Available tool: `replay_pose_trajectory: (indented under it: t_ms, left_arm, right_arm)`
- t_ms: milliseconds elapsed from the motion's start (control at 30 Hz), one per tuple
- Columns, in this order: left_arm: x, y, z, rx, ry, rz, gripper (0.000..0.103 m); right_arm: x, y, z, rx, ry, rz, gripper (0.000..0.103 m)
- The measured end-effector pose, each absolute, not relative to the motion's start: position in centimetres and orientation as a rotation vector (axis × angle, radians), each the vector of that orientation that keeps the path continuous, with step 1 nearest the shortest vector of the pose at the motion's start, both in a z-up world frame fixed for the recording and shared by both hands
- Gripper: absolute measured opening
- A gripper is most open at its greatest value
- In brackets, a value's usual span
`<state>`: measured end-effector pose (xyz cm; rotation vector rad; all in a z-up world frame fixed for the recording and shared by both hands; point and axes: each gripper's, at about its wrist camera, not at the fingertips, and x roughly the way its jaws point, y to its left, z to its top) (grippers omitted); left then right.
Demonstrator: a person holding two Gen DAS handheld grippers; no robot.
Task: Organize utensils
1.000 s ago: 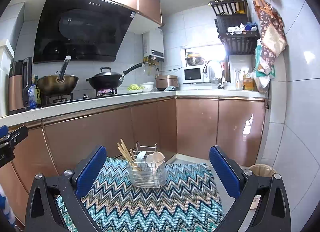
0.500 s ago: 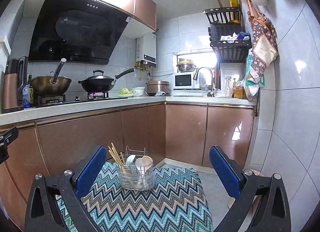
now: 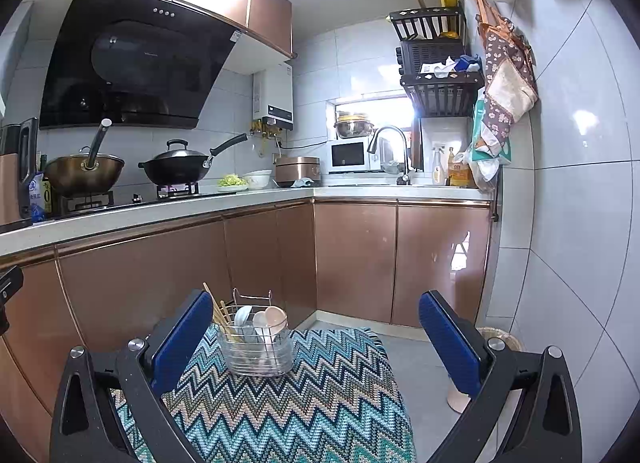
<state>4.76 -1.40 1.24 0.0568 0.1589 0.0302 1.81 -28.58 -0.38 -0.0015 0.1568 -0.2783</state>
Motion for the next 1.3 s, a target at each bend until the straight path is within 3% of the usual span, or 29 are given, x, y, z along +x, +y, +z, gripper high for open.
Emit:
replay_pose_trajectory:
  t_ms: [1300]
  left_arm:
    - [4.2, -1.3, 0.6, 0.068, 0.140, 0.022, 0.088]
  right_arm:
    - [2.8, -28.0, -1.2, -0.032, 0.201, -0.255, 0.103]
